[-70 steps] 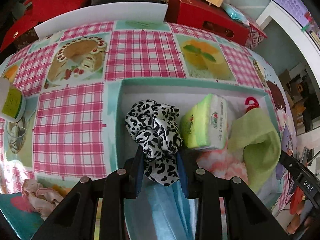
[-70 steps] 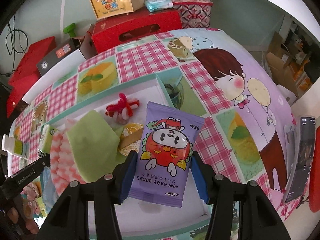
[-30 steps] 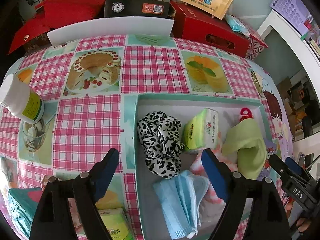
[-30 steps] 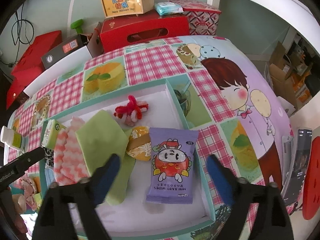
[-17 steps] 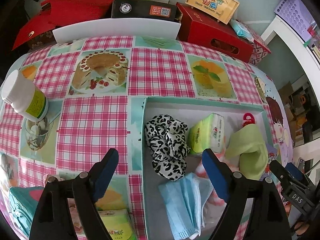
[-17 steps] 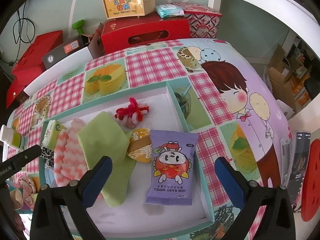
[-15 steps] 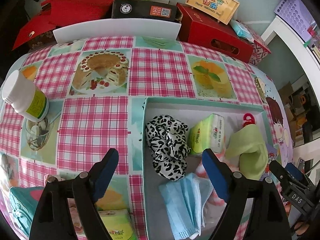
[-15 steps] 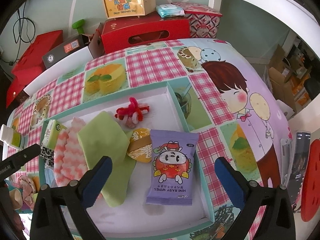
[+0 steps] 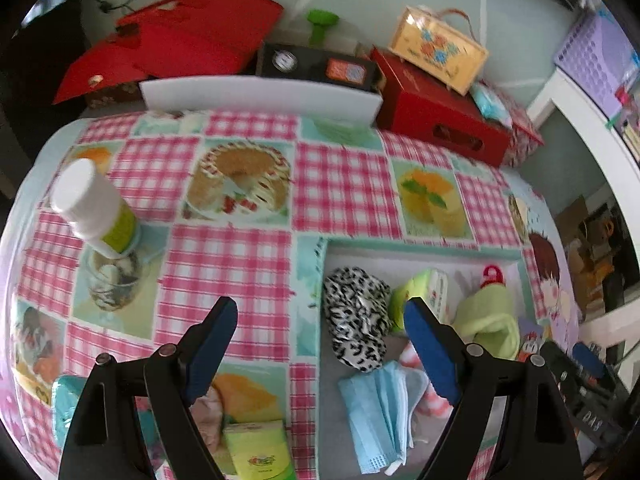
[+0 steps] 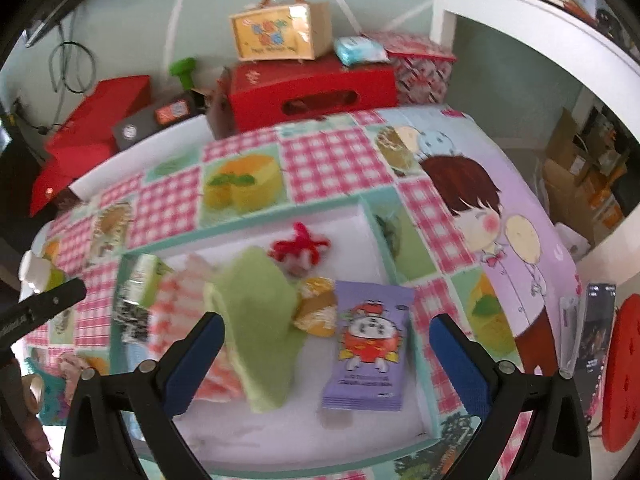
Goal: Organize soft objects
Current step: 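Move both tools back toward the green tissue pack and pink floral cloth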
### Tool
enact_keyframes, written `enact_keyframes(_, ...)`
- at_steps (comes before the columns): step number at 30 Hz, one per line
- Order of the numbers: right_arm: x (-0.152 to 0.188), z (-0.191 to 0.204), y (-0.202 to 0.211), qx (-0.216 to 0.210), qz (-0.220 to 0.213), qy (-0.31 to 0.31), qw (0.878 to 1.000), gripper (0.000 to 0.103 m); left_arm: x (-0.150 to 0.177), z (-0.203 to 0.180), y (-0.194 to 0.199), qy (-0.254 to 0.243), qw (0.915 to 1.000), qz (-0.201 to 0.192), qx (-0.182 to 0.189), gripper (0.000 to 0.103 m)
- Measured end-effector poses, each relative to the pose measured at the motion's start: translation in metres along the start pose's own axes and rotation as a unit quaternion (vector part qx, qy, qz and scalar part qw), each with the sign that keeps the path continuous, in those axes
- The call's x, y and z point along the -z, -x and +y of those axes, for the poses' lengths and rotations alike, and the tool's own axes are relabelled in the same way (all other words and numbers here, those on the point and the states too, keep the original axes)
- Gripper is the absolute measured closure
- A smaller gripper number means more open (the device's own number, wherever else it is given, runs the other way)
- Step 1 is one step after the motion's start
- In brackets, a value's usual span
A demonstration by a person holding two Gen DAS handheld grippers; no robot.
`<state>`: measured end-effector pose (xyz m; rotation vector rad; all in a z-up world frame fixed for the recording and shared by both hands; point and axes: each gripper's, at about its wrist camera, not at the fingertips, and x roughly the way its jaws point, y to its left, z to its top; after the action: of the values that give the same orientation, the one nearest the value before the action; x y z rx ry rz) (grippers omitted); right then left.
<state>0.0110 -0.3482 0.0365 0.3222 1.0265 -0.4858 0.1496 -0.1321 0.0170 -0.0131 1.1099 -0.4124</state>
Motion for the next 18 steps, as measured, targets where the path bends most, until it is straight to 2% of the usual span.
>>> enact_keyframes(4,0.000,0.023,0.001,-0.023,0.001,0.024,0.999,0.000,-0.002,0.015,0.011,0.026,0.9994,-0.022,-0.012,0.017)
enact_keyframes(10,0.006,0.055,-0.001,-0.043,0.007,0.062,0.997,0.000,-0.002,0.036,0.012,0.069,0.9973,-0.018,-0.019,0.017)
enact_keyframes(18,0.016,0.094,-0.001,-0.060,0.012,0.113,0.992,0.000,0.004,0.043,0.020,0.075,0.9967,-0.022,-0.020,0.017)
